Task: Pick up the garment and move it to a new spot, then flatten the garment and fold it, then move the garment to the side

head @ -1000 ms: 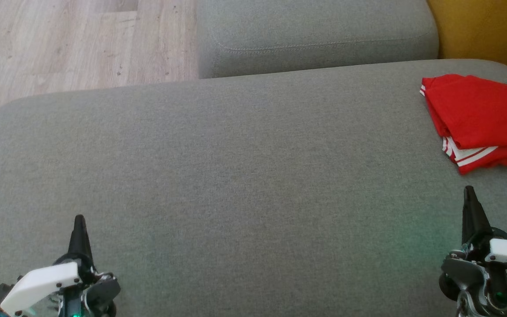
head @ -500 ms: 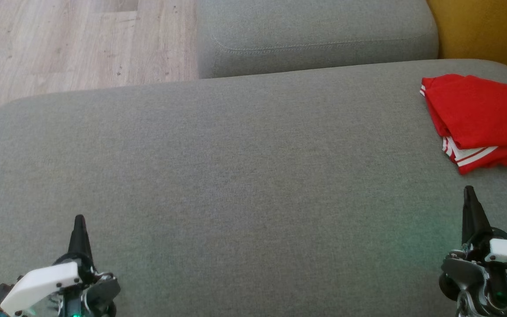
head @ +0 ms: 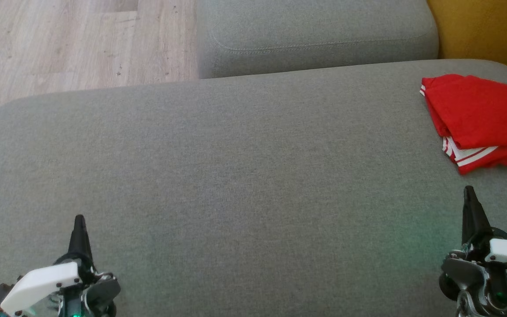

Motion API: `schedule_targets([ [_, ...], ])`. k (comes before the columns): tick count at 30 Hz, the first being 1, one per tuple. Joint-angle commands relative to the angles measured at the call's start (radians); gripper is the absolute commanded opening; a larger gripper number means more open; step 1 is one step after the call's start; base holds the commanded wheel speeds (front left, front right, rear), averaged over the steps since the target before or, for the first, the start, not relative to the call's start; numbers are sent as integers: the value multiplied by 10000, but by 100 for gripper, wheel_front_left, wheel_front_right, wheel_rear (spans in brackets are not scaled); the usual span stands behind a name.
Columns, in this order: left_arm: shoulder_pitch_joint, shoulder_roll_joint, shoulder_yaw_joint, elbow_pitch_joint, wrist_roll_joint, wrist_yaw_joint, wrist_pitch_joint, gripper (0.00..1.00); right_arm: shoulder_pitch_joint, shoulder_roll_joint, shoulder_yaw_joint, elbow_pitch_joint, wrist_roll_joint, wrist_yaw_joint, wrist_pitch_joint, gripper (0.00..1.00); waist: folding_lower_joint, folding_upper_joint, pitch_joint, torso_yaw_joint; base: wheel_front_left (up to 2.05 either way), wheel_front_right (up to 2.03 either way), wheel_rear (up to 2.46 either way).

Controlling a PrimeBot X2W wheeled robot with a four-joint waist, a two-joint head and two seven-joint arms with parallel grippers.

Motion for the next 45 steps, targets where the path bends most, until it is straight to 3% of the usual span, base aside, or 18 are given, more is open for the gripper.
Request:
schedule_targets([
  [1,-503,41,408,-282,92,-71,77,0,-554,-37,209,-311,58,-7,58,0,0,0,0,0,0,0,0],
  [45,-503,41,406,-282,90,-71,76,0,-554,-37,209,-311,59,-7,58,0,0,0,0,0,0,0,0],
])
